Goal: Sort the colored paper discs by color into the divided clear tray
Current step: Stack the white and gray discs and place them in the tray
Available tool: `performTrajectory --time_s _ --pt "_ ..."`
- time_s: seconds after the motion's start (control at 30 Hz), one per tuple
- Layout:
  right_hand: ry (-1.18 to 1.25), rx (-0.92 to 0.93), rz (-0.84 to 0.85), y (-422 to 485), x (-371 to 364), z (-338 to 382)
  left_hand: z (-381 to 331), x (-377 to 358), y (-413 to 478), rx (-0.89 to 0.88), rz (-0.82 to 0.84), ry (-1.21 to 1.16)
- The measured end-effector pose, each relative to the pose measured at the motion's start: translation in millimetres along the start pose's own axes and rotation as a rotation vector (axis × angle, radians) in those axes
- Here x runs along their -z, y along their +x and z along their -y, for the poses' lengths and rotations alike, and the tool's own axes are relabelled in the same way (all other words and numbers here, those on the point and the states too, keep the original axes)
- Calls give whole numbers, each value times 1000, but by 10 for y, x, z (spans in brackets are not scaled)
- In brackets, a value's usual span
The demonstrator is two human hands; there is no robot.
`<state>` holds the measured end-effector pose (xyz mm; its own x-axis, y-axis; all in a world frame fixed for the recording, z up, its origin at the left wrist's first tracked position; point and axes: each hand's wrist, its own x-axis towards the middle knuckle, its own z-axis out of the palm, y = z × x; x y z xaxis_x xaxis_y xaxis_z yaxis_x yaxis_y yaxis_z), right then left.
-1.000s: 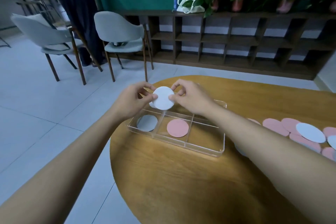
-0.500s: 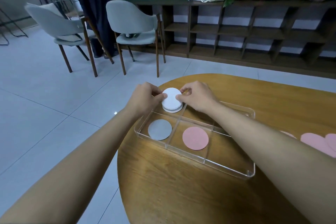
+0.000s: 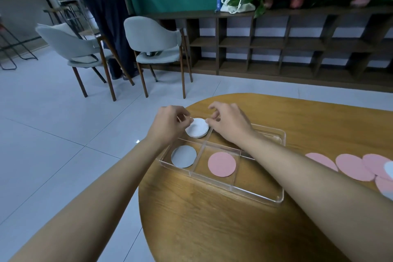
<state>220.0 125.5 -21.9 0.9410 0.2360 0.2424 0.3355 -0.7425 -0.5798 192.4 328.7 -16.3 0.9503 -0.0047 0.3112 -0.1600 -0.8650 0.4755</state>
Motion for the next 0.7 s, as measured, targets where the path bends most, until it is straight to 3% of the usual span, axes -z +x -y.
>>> performTrajectory --time_s 0.27,0.7 --pt "58 -21 -57 -577 744 -301 -853 113 -279 -225 209 -82" --pt "46 -114 -174 -2010 2031 -1169 -2549 -126 -675 -477 254 -77"
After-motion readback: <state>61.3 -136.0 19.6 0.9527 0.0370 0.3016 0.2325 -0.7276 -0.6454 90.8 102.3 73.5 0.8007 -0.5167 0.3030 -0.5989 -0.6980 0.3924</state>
